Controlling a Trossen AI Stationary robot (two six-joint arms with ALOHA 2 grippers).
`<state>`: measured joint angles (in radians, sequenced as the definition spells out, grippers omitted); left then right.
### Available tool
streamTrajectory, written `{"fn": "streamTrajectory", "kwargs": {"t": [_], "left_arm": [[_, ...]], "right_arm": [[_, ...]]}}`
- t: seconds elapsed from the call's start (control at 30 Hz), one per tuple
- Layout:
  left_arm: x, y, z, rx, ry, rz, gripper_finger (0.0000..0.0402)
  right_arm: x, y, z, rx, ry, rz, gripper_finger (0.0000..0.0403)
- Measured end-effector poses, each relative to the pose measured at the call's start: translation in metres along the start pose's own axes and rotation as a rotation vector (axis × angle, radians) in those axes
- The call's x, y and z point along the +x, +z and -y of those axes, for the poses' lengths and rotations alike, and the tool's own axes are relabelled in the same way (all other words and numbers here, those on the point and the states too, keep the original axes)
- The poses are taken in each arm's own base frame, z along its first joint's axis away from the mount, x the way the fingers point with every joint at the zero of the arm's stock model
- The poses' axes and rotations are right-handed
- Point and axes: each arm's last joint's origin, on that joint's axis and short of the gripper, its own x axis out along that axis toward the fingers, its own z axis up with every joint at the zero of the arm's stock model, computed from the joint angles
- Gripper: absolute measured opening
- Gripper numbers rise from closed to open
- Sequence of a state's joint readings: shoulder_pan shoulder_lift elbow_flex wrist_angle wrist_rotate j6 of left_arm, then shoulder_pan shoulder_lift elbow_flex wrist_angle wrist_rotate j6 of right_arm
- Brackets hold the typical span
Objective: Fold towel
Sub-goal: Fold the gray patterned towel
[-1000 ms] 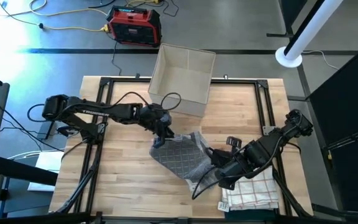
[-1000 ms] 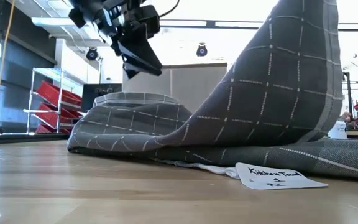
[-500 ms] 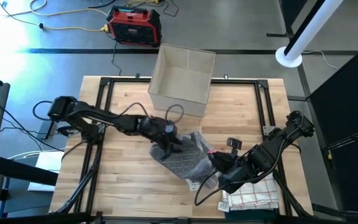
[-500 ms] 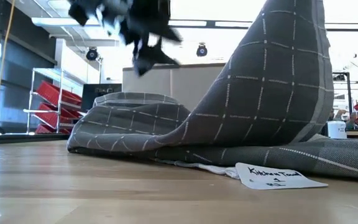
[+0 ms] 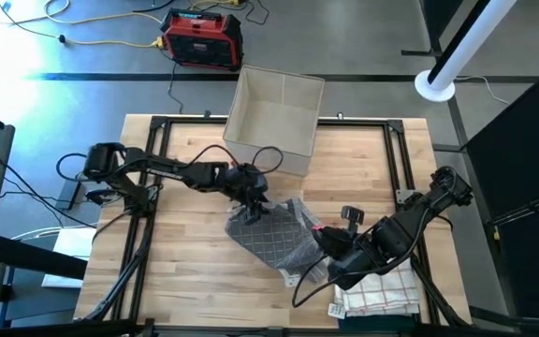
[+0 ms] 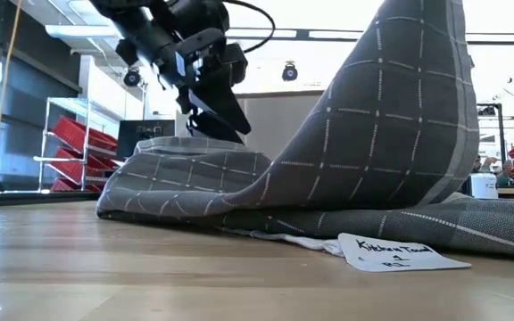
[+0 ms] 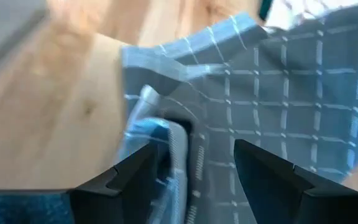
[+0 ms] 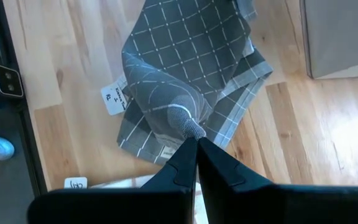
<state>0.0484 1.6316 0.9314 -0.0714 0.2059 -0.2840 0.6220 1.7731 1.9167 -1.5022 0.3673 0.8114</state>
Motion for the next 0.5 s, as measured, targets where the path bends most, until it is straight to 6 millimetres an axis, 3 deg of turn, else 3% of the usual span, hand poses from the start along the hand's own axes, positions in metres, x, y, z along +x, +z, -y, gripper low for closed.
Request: {"fn": "streamTrajectory", "kwargs": {"t": [0.13, 0.23, 0.37, 0.5], "left_arm": [[0.002, -0.004, 0.007, -0.004, -0.006, -0.019, 0.0204], [-0.01, 0.003, 0.018, 0.018, 0.027, 0.039, 0.02], [-0.031, 0.015, 0.045, 0.193, 0.016, 0.174, 0.0181], [-0.023, 0.002, 0.055, 0.36, -0.011, 0.12, 0.0162]], "right_arm": [[0.0, 0.0, 0.0, 0.001, -0.002, 0.001, 0.0], [0.0, 0.0, 0.0, 0.001, -0.003, 0.001, 0.0], [0.0, 0.0, 0.0, 0.0, -0.004, 0.002, 0.0], [0.0, 0.0, 0.001, -0.008, -0.02, 0.013, 0.0]]}}
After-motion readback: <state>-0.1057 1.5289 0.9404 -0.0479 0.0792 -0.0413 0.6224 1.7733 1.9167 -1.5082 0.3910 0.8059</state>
